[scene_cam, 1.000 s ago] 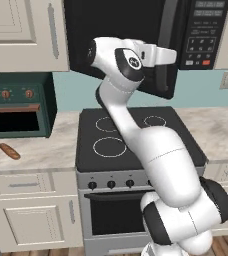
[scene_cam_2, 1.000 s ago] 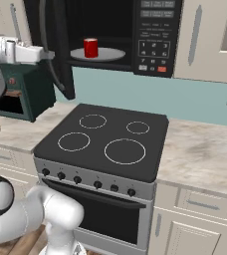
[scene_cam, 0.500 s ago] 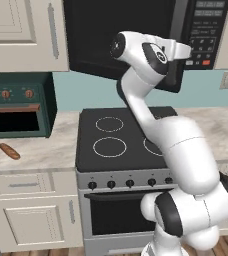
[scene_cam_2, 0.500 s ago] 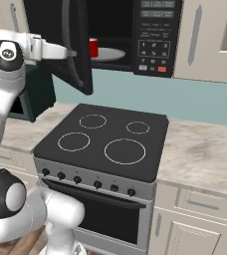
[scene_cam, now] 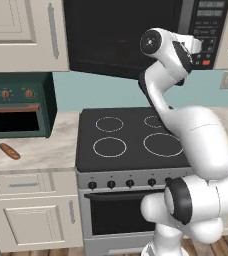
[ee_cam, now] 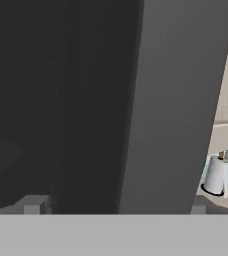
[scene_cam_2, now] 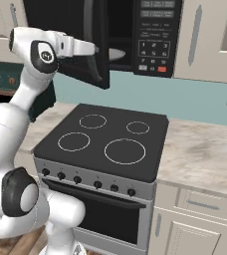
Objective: Pick the mug from the counter and place it inside the microwave. Then close the microwave.
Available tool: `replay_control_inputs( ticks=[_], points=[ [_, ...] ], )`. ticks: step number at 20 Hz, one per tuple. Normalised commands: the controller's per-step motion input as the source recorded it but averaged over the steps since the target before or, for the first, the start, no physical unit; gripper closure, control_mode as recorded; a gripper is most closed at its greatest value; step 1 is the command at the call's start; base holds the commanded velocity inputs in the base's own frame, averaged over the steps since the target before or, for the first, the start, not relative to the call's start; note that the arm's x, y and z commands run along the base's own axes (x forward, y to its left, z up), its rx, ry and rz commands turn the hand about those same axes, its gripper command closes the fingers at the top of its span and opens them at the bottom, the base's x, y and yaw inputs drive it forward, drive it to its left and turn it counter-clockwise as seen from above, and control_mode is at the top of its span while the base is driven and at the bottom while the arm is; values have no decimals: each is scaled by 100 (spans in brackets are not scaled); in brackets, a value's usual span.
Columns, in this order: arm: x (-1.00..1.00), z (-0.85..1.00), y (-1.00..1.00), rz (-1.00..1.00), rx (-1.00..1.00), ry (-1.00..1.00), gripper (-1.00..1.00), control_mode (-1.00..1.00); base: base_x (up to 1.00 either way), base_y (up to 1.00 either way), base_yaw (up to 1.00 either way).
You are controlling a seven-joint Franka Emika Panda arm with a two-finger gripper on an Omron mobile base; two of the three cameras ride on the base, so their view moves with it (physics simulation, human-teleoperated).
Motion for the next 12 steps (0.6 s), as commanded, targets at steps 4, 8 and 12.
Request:
replay_control_inputs(
  ticks=[4, 8, 12],
  points=[
    [58, 0, -24, 23, 3, 0, -100, -100, 0, 0, 0],
    [60, 0, -23, 24, 4, 0, -100, -100, 0, 0, 0],
    [56, 2, -21, 23, 2, 0, -100, -100, 0, 0, 0]
  ],
)
